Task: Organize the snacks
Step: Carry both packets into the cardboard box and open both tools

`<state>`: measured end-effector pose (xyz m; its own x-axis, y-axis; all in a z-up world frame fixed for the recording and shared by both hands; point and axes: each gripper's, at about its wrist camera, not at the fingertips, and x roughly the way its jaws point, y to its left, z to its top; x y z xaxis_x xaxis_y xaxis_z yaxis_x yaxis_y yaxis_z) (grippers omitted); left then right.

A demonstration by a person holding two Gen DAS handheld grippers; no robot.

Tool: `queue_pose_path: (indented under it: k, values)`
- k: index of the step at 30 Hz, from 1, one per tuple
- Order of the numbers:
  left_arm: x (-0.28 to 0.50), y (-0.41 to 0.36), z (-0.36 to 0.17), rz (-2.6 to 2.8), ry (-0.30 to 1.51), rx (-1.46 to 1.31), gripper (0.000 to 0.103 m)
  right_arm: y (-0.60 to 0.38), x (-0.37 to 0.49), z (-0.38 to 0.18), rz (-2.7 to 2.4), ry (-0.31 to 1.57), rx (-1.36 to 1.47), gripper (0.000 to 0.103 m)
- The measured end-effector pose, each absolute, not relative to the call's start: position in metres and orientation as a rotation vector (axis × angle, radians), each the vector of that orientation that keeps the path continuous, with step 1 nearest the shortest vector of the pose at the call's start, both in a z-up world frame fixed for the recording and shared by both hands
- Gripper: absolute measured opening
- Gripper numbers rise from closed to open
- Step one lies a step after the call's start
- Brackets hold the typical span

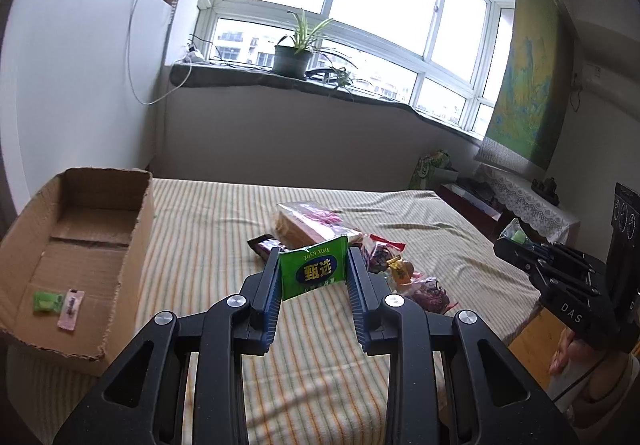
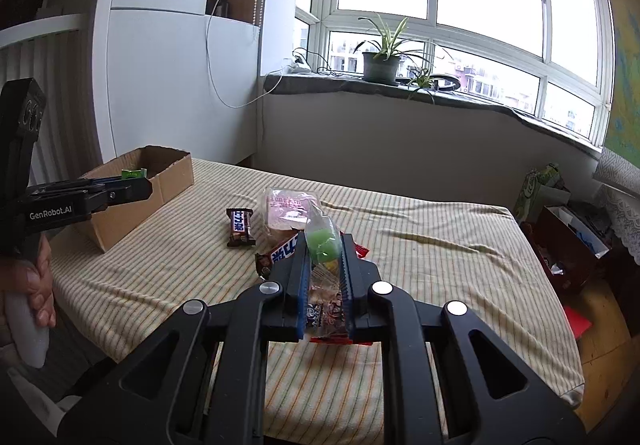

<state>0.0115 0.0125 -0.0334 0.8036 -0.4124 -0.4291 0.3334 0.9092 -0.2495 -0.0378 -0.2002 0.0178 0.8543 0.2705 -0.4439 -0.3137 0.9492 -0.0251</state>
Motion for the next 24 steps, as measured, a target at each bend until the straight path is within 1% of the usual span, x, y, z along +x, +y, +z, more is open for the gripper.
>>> queue_pose_path:
  k: [9,19,24]
  values:
    - [0.007,0.089,-0.039,-0.272,0.465,-0.249,0.029,-0.117,-0.024,0.023,0.443,0.46,-0.178,0.014]
    - [-0.003,0.184,-0.052,-0.065,0.452,-0.317,0.029,0.01,-0.016,0.026,0.694,0.439,-0.25,0.014]
    - [-0.003,0.204,-0.056,-0.024,0.45,-0.338,0.029,0.058,-0.018,0.028,0.8,0.414,-0.282,0.014]
